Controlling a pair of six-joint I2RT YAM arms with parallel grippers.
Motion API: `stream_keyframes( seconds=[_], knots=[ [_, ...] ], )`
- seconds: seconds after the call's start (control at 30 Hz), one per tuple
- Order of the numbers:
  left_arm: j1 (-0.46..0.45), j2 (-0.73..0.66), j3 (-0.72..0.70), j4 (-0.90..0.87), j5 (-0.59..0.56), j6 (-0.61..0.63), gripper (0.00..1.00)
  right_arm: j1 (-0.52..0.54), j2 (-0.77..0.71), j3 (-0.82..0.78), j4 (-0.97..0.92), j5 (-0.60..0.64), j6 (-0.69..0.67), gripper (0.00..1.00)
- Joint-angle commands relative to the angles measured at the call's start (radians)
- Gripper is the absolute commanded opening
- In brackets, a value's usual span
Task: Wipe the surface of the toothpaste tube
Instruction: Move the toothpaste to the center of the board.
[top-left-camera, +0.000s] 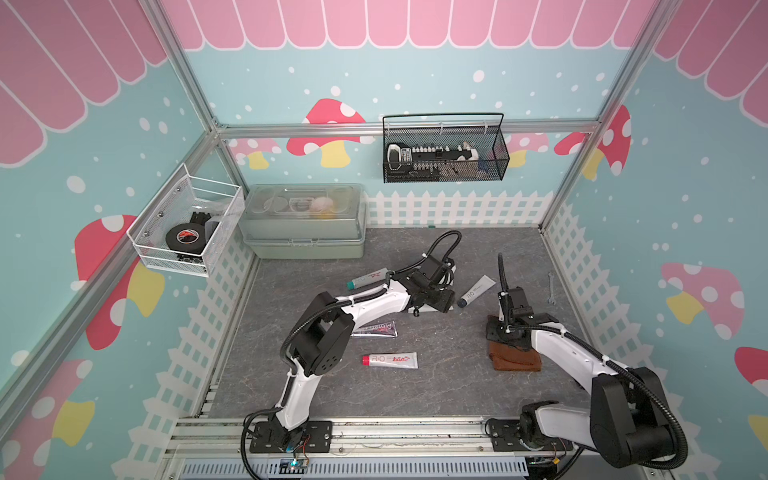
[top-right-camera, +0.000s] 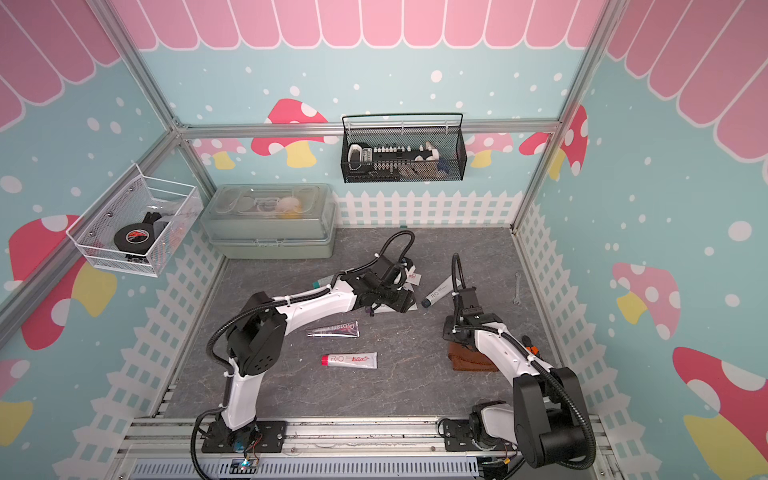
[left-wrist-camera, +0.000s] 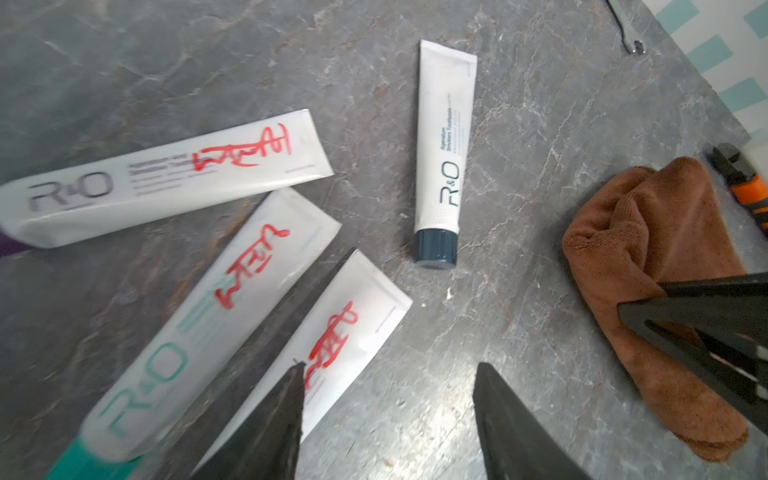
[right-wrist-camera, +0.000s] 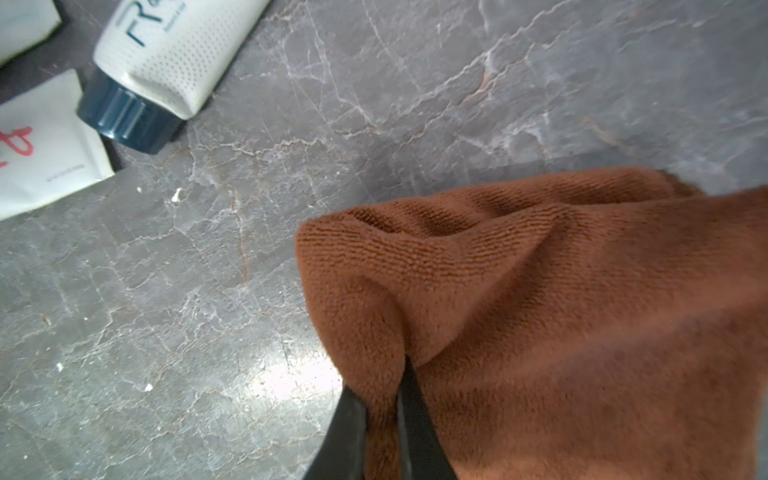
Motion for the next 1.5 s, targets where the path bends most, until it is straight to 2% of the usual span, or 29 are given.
stream_keyframes(
  seconds=[0.0, 0.2, 0.6, 0.83, 0.93, 1.1, 1.17, 1.27, 1.47],
  knots=[
    [0.039, -0.055, -0.092, 0.008, -0.053, 0.022, 0.64, 0.003, 0.03, 0.033, 0.034, -0.056, -0.001, 0.11],
    [0.104, -0.076, -0.179, 0.008, -0.035, 0.032, 0.64, 0.007, 0.063, 0.039, 0.052, -0.069, -0.009, 0.11],
    [0.113, -0.019, -0.182, 0.01, -0.029, 0.049, 0.63, 0.013, 0.079, 0.042, 0.058, -0.072, -0.013, 0.11],
    [0.104, -0.011, -0.231, 0.033, -0.011, 0.035, 0.62, 0.014, 0.08, 0.042, 0.058, -0.071, -0.012, 0.11],
    [0.096, -0.008, -0.244, 0.035, -0.013, 0.033, 0.55, 0.015, 0.077, 0.042, 0.056, -0.07, -0.012, 0.11],
    [0.074, -0.017, -0.269, 0.042, -0.013, 0.027, 0.29, 0.016, 0.069, 0.039, 0.05, -0.069, -0.009, 0.11],
    [0.064, -0.028, -0.29, 0.058, -0.011, 0.02, 0.23, 0.018, 0.063, 0.04, 0.047, -0.069, -0.009, 0.11],
    [0.035, -0.063, -0.333, 0.079, -0.008, 0.003, 0.19, 0.018, 0.053, 0.041, 0.039, -0.066, -0.007, 0.11],
    [-0.068, -0.148, -0.435, 0.095, -0.049, -0.027, 0.19, 0.019, 0.029, 0.049, 0.011, -0.054, -0.01, 0.11]
  ],
)
